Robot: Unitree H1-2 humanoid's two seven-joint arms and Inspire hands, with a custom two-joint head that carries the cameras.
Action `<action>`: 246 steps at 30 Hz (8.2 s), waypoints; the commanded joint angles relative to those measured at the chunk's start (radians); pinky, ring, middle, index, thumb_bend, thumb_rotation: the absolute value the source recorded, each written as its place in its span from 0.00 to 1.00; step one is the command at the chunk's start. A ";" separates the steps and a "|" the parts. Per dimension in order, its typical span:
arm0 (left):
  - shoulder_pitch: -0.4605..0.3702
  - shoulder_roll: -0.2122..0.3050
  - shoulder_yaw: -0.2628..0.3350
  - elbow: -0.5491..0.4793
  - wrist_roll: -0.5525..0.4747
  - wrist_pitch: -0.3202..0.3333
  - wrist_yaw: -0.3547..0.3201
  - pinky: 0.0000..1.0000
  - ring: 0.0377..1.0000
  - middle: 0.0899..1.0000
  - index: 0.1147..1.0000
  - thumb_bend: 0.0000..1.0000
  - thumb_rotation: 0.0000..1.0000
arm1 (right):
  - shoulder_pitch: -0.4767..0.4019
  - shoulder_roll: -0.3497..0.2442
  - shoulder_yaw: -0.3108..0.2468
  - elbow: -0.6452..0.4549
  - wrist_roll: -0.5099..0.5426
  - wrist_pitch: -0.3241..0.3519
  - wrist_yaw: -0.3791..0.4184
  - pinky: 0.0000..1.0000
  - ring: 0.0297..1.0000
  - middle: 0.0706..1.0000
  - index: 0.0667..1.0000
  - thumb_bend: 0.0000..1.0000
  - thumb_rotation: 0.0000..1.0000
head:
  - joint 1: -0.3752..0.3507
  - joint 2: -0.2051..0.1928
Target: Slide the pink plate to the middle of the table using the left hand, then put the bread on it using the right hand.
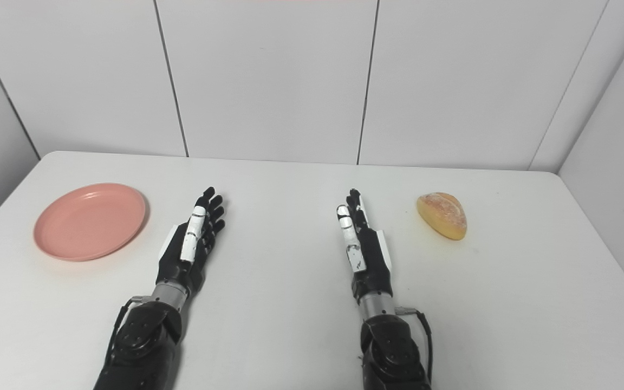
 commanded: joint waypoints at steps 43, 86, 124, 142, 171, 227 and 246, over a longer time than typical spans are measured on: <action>-0.037 -0.055 -0.048 0.034 0.134 -0.069 0.088 0.98 0.98 0.96 0.94 0.49 1.00 | -0.002 -0.087 -0.046 -0.031 0.103 -0.005 0.105 1.00 1.00 1.00 1.00 0.62 0.99 | 0.388 -0.107; -0.194 0.101 0.260 -0.013 0.073 -0.179 0.314 0.84 0.83 0.81 0.80 0.59 1.00 | -0.002 -0.111 -0.096 -0.003 0.161 -0.018 0.146 1.00 1.00 1.00 1.00 0.63 0.87 | 0.499 -0.181; -0.155 0.264 0.357 0.222 0.125 -0.179 0.506 0.88 0.84 0.81 0.81 0.55 1.00 | 0.007 -0.118 -0.098 -0.050 0.174 0.019 0.149 1.00 1.00 1.00 1.00 0.57 0.89 | 0.517 -0.174; -0.189 0.237 0.345 0.335 0.005 -0.155 0.420 0.84 0.84 0.82 0.81 0.56 1.00 | 0.015 -0.119 -0.099 -0.109 0.173 0.078 0.142 1.00 1.00 1.00 1.00 0.61 0.90 | 0.515 -0.165; -0.211 0.157 0.251 0.277 -0.057 -0.042 0.301 0.87 0.87 0.85 0.84 0.54 1.00 | 0.021 -0.114 -0.097 -0.135 0.166 0.091 0.121 1.00 1.00 1.00 1.00 0.58 0.90 | 0.483 -0.134; -0.161 0.058 0.107 0.138 -0.093 0.189 0.055 0.84 0.85 0.82 0.81 0.49 1.00 | -0.046 -0.014 -0.059 -0.130 0.071 0.100 0.018 1.00 1.00 1.00 1.00 0.61 0.96 | -0.005 0.021; -0.080 -0.028 0.025 0.027 -0.064 0.199 0.035 0.85 0.86 0.83 0.82 0.46 1.00 | -0.048 -0.019 -0.053 -0.129 0.073 0.105 0.025 1.00 1.00 1.00 1.00 0.63 0.95 | -0.015 0.025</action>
